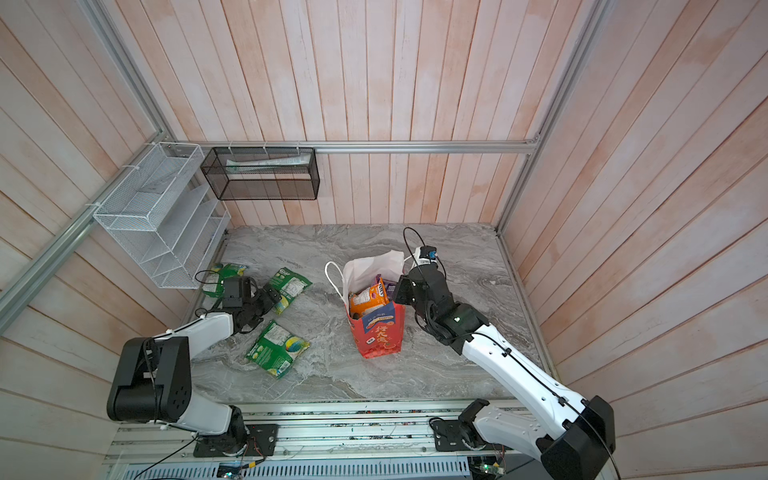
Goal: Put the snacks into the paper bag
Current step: 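Lower the left gripper onto the green packet farthest from the robot and grasp it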
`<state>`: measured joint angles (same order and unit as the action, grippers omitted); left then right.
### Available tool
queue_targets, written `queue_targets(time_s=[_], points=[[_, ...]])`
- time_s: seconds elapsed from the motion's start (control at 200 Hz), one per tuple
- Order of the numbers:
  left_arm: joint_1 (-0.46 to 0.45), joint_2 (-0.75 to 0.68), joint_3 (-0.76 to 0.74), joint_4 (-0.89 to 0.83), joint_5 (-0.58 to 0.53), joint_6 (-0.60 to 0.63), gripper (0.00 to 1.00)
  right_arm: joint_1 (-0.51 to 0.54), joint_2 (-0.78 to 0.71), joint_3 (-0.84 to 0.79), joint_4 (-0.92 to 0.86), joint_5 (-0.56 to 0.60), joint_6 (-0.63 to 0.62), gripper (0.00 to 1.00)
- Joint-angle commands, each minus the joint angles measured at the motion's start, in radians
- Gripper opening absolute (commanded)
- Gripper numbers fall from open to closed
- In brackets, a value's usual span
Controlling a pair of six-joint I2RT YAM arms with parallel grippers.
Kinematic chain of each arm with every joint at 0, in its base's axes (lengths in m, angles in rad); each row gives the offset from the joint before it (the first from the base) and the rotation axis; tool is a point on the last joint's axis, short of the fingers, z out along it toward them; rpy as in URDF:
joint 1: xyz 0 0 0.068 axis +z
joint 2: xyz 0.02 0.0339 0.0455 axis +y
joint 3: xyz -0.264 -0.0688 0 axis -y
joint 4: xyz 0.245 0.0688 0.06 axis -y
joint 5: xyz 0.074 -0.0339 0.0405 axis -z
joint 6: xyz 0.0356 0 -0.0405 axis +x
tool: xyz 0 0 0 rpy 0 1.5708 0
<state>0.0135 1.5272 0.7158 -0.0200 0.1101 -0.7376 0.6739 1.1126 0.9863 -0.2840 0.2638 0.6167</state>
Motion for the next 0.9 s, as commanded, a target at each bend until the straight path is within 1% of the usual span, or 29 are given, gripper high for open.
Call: queue_targets(time_s=[0.0,0.14,0.2,0.315,0.42,0.59,0.69,0.82,0.895], points=[[0.010,0.020,0.027,0.056,0.047,-0.016,0.93,0.004,0.014,0.007,-0.012,-0.004,-0.023,0.00],[0.019,0.056,0.018,0.086,0.068,-0.047,0.88,0.004,0.012,0.008,-0.014,-0.005,-0.027,0.00],[0.020,0.068,0.008,0.100,0.064,-0.070,0.82,0.004,0.010,0.009,-0.014,-0.003,-0.029,0.00],[0.023,0.098,-0.012,0.144,0.075,-0.108,0.77,0.004,0.011,0.009,-0.014,-0.001,-0.031,0.00],[0.023,0.137,-0.012,0.172,0.101,-0.127,0.75,0.005,0.012,0.012,-0.014,-0.002,-0.034,0.00],[0.023,0.188,-0.017,0.206,0.105,-0.150,0.75,0.004,0.012,0.012,-0.014,-0.001,-0.037,0.00],[0.026,0.215,-0.025,0.234,0.106,-0.173,0.71,0.004,0.010,0.010,-0.012,0.003,-0.037,0.00],[0.032,0.214,-0.052,0.282,0.122,-0.203,0.57,0.003,0.006,0.007,-0.009,0.006,-0.038,0.00],[0.035,0.219,-0.048,0.287,0.142,-0.211,0.47,0.003,0.006,0.008,-0.009,0.006,-0.038,0.00]])
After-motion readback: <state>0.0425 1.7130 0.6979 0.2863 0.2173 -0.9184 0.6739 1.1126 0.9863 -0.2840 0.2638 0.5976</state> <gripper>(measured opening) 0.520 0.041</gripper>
